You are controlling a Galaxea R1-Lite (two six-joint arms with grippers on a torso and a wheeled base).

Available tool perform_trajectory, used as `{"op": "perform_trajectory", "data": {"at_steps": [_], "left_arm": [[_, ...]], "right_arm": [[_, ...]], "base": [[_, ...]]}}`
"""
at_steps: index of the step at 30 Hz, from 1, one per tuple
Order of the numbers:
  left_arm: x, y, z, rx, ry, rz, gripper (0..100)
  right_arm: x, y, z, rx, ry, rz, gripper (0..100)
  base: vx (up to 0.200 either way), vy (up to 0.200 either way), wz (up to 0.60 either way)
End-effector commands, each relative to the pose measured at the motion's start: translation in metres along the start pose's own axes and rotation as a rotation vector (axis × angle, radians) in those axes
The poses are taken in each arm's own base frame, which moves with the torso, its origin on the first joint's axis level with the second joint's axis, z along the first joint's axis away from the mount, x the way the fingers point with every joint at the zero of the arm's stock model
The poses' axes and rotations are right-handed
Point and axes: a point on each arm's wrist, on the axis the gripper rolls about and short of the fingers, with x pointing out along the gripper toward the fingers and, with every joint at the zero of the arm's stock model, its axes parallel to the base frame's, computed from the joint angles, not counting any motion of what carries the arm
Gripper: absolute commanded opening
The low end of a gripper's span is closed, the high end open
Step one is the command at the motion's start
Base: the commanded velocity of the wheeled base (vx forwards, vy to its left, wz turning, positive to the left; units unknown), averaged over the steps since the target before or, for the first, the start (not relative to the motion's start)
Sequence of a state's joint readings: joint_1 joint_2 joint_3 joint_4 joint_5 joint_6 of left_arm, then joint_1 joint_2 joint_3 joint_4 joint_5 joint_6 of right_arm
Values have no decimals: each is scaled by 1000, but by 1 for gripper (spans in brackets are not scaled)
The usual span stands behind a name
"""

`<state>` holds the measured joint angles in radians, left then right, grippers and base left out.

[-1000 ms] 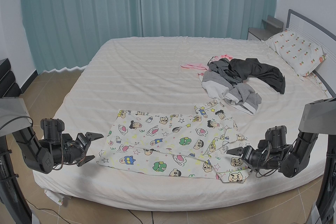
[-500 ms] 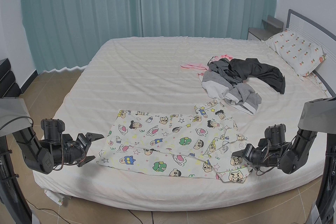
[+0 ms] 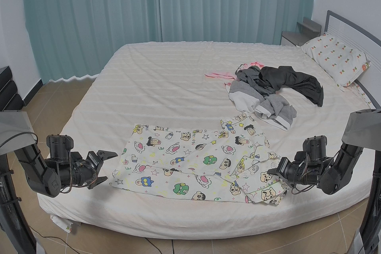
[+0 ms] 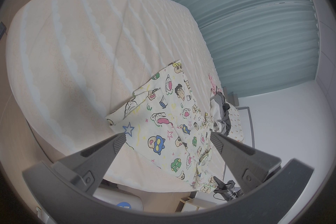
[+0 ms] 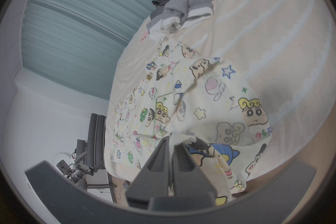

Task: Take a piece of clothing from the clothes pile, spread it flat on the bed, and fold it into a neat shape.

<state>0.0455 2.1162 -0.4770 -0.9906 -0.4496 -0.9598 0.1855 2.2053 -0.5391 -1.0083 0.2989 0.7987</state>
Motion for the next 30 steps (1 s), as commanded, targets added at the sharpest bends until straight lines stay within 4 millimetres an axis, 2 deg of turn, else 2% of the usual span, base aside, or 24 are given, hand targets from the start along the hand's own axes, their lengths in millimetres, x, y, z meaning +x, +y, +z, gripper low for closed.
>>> {"op": "perform_trajectory", "data": {"at_steps": [1,12,18,20,30], "left_arm": [[1,1,0,-3,2,4,100],[1,1,0,-3,2,4,100],[1,2,0,-4,3,5,100],[1,1,0,-3,2,4,100],[1,1,0,1,2,4,100]], "right_arm": [[-10,16,11,-24,-62,44,0],[4,19,20,-37,-117,15,0],[21,16,23,-38,-114,11,0],[32,12,29,-25,-100,-15,0],[50,2,32,-15,-79,-50,0]], "base": [[0,0,0],[0,0,0],[0,0,0],[0,0,0],[0,0,0]]}}
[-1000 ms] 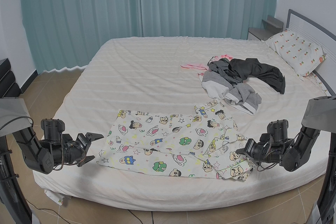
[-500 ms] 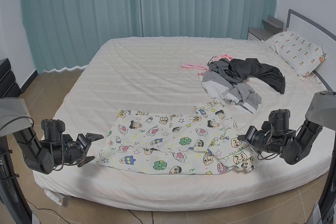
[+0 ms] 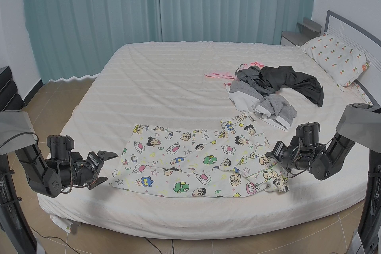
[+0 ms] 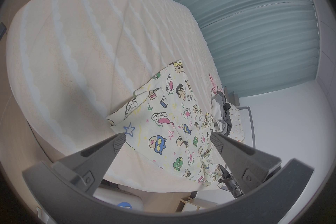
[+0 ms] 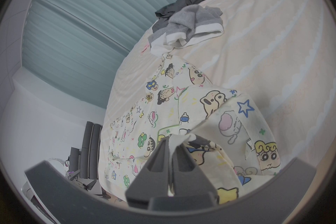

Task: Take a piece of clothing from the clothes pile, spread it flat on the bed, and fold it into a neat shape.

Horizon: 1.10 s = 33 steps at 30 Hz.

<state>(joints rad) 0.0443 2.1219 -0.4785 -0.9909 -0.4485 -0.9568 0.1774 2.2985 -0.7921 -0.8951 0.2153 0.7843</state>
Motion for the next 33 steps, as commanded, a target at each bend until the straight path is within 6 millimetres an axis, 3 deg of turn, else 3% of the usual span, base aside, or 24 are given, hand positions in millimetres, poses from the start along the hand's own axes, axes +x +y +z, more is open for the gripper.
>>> {"op": "perform_trajectory", "data": {"at_steps": [1,2,3,13,18,21,25,26,28,33], "left_arm": [[0,0,0,-1,0,1,100],[0,0,0,0,1,1,100],[1,0,0,-1,2,2,100],[0,1,-1,-1,3,3,100],[0,1,-1,-1,3,3,100],[0,1,-1,-1,3,3,100],[0,0,-1,1,2,2,100],[0,0,-1,1,2,2,100],[0,1,-1,-1,3,3,100],[0,1,-1,-1,3,3,100]], "right_arm": [[11,-9,-3,7,23,-28,0],[12,-10,-3,9,26,-33,0],[12,-11,-3,12,28,-39,100],[-2,-18,17,46,-58,-83,100],[-29,-12,22,64,-85,-77,100],[-46,1,17,52,-85,-52,100],[-67,33,-3,91,-56,21,100],[-67,33,-3,91,-56,21,100],[-68,48,-22,127,-12,33,100],[-54,47,-45,127,71,-10,100]], "base": [[0,0,0],[0,0,0],[0,0,0],[0,0,0],[0,0,0],[0,0,0],[0,0,0],[0,0,0],[0,0,0],[0,0,0]]}}
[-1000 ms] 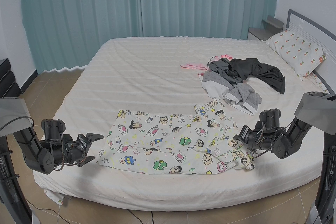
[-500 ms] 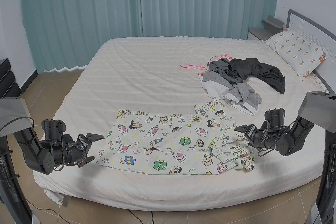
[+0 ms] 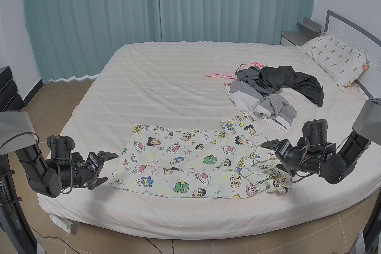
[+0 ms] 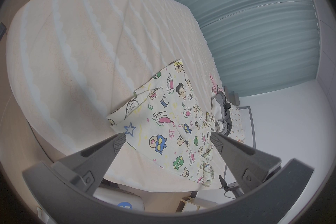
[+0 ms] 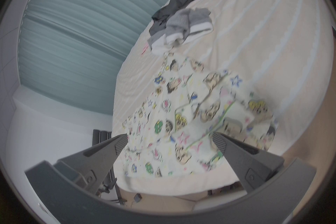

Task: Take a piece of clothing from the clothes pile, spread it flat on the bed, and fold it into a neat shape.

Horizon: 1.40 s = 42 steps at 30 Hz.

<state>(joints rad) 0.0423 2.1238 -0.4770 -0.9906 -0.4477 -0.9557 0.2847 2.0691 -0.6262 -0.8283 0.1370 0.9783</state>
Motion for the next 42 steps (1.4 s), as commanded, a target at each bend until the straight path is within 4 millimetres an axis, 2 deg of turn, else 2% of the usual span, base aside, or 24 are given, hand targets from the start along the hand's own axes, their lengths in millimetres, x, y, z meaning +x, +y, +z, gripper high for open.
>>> {"op": "perform_trajectory", "data": {"at_steps": [1,5,6,9,16,27,30,34,42], "left_arm": [[0,0,0,-2,-1,1,100],[0,0,0,0,-10,7,100],[0,1,0,0,-9,8,100],[1,1,0,4,-9,10,100],[1,1,0,5,-8,11,100],[3,1,-2,8,-11,20,100],[4,2,-3,8,-12,25,100],[4,1,-4,12,-14,29,100],[4,1,-4,13,-14,29,100]], "right_arm": [[7,3,-22,-5,61,-21,100],[21,-7,-25,-2,63,-61,100],[31,-16,-27,4,57,-101,100],[36,-22,-26,13,58,-123,100],[39,-32,-35,8,91,-168,100],[39,-32,-41,-49,118,-218,100],[33,-28,-38,-45,105,-206,100],[16,-23,-37,-49,100,-193,100],[-4,-34,-38,-42,92,-238,100]], "base": [[0,0,0],[0,0,0],[0,0,0],[0,0,0],[0,0,0],[0,0,0],[0,0,0],[0,0,0],[0,0,0]]}}
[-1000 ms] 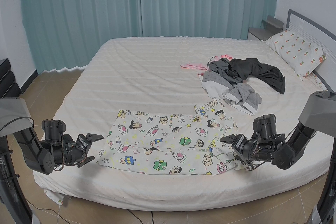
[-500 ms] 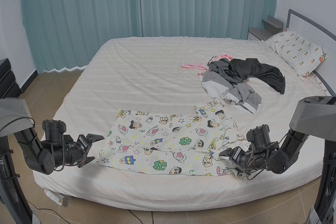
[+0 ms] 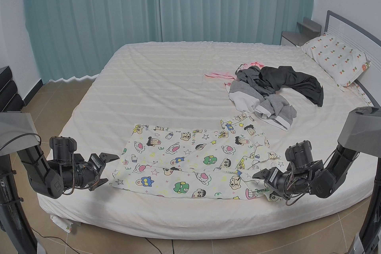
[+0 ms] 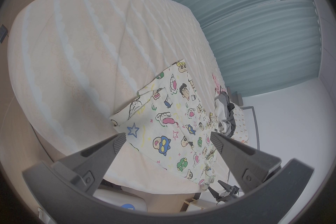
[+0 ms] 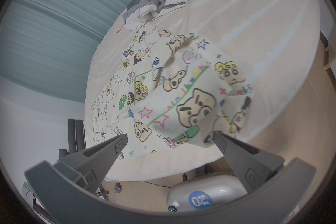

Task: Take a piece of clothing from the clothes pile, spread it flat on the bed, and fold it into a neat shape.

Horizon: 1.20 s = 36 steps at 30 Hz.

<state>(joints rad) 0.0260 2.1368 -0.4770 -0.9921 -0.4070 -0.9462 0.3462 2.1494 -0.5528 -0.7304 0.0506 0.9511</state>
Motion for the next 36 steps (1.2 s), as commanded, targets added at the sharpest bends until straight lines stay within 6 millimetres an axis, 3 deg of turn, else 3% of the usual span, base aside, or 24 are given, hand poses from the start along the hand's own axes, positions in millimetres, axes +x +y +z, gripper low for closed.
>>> {"op": "perform_trajectory", "data": {"at_steps": [1,16,22,33,34,36], "left_arm": [[0,0,0,-1,0,1,100],[0,0,0,1,0,1,100],[1,1,0,2,1,2,100],[1,1,0,2,1,2,100],[1,1,0,3,2,2,100],[1,1,0,3,2,2,100]], "right_arm": [[-12,-7,1,6,-27,-17,100],[-13,-27,20,-120,-82,-89,100],[8,-24,35,-146,-105,-77,100],[39,-25,38,-170,-90,-90,100],[38,-24,39,-171,-95,-84,0],[36,-23,40,-169,-103,-79,0]], "base": [[0,0,0],[0,0,0],[0,0,0],[0,0,0],[0,0,0],[0,0,0]]}}
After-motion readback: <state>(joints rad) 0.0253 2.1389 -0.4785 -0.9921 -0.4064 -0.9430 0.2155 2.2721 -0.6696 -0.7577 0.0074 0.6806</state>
